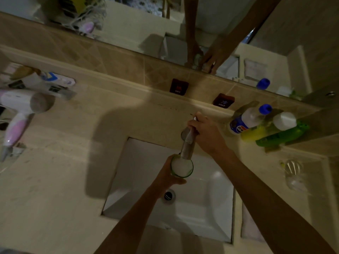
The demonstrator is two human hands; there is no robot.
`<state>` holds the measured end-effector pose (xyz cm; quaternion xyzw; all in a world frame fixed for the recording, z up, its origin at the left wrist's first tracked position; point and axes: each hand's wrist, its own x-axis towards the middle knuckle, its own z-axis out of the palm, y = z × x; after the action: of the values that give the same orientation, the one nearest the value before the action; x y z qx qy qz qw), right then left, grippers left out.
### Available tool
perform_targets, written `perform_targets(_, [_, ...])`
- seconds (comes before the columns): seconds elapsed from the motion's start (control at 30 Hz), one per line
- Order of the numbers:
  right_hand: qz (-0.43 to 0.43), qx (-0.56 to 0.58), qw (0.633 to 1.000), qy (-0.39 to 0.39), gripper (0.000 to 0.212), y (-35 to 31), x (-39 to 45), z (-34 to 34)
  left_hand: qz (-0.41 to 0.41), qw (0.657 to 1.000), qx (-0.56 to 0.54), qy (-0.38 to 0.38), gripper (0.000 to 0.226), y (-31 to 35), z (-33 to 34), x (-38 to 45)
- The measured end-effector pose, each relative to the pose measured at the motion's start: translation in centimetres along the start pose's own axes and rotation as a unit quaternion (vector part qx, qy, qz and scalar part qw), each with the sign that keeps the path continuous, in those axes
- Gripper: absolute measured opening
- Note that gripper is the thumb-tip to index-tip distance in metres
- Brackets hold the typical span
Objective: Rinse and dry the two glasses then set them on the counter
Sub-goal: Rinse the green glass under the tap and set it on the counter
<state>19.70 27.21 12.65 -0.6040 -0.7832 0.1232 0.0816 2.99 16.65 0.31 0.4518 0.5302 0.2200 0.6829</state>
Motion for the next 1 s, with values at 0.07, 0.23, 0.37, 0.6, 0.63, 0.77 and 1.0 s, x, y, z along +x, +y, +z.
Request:
perform_targets(0.07, [-0.004,-0.002,1.0,0.011,0.025,0.0,0.0,0.0,0.002,1.0,0.006,0.001,0.102,-0.1,-0.1,0.1])
perform_targets(0.23, [-0.008,0.007,1.0,0.017,0.027,0.0,0.0,-0.2,0.008,1.0,0.026,0.004,0.102,-0.3,0.0,0.4])
perform_targets(0.37, [-0.01,0.03,0.999,0.022,0.028,0.2,0.2,-0.3,0.011,0.999,0.032,0.007,0.101,0.1,0.1,0.9])
perform_targets(0.6, [-0.038,-0.013,0.999,0.015,0.024,0.6,0.6,-0.2,0.021,0.999,0.03,0.0,0.102,-0.3,0.1,0.9])
perform_targets(0.63, [-0.041,-0.017,0.999,0.014,0.024,0.5,0.6,-0.3,0.021,0.999,0.028,-0.002,0.101,-0.4,0.1,0.9])
perform_targets(0.77, [-0.061,-0.026,0.998,0.02,0.023,0.0,0.4,-0.7,0.023,0.999,0.028,-0.004,0.102,-0.8,0.0,1.2])
perform_targets(1.0, [-0.049,-0.02,0.998,0.027,0.017,0.1,0.3,-0.5,0.027,0.999,0.01,-0.03,0.101,-0.8,0.1,2.2])
